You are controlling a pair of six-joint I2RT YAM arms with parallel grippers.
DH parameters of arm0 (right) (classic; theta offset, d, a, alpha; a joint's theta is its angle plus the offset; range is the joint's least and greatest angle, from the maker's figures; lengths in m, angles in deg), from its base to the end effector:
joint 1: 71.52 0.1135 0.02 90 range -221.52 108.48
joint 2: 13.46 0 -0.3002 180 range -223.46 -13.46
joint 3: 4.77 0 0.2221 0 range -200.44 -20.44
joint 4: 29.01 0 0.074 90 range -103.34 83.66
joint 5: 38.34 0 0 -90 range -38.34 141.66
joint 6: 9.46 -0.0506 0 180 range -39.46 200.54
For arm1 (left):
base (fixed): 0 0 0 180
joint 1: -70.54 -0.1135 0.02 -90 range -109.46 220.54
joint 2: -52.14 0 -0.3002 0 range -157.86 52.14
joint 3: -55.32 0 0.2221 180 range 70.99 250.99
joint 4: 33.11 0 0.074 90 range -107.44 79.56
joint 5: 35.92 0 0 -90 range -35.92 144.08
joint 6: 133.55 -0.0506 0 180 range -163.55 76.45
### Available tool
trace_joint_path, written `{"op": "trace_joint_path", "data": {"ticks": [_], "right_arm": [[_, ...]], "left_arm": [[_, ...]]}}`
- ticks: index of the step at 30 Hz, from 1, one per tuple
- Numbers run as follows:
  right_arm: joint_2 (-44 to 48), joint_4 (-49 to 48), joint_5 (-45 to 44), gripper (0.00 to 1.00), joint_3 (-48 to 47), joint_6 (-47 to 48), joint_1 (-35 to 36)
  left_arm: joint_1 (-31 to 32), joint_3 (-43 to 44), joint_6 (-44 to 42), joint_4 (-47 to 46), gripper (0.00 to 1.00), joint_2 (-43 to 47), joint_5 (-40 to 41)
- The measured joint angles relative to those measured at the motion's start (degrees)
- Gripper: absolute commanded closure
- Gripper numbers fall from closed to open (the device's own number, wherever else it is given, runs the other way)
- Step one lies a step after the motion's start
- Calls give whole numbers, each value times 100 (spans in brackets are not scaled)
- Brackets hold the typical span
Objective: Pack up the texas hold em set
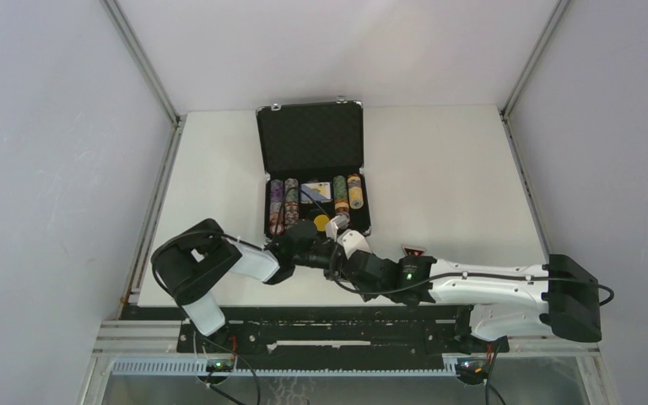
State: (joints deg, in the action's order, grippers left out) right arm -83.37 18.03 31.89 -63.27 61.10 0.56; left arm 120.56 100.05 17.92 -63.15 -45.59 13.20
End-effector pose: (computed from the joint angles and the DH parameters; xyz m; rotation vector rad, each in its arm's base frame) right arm 0.0773 0.1833 0.2479 -1.0022 2.3046 0.2029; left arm 0.1657 -0.2492 0.1898 0.3469 2.4248 -1.8009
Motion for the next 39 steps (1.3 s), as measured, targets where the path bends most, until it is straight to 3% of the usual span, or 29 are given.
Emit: {"op": "trace_joint_path", "data": {"ticks": [2, 6, 8, 9, 10, 13, 15, 19, 25, 33, 39], "right_arm": [[39, -13, -57, 50, 2, -39, -46], [229, -142, -260, 47, 48, -291, -339], [365, -267, -398, 40, 140, -389, -667], [455, -520, -555, 34, 247, -450, -1220], [455, -531, -568, 30, 251, -455, -1246], [415, -1036, -271, 27, 398, -369, -1915], [297, -1366, -22, 29, 455, -243, -2181], [-247, -1906, 238, 45, 382, 22, -2358], [-1285, -2404, 540, 39, 175, 219, -2400], [-2140, -2699, 793, 38, -37, 260, -2420], [-2291, -2728, 767, 50, -138, 236, -2367]], "left_arm": [[4, 0, -125, 160, 79, 87, 131], [-7, 44, -693, 1185, 61, 752, 1093], [-15, 79, -1054, 1810, 41, 1204, 1711], [11, 83, -1447, 2577, 30, 1853, 2437], [13, 83, -1482, 2618, 19, 1899, 2474], [-9, 122, -1965, 3394, 9, 2535, 3425], [-81, 133, -2155, 3720, 10, 2892, 3947], [-444, 133, -2337, 3987, 22, 3451, 4555], [-1095, 133, -2409, 3958, 21, 3659, 4481], [-1143, 116, -2457, 3960, 20, 3644, 4216], [-1143, 105, -2507, 4024, 20, 3650, 4214]]}}
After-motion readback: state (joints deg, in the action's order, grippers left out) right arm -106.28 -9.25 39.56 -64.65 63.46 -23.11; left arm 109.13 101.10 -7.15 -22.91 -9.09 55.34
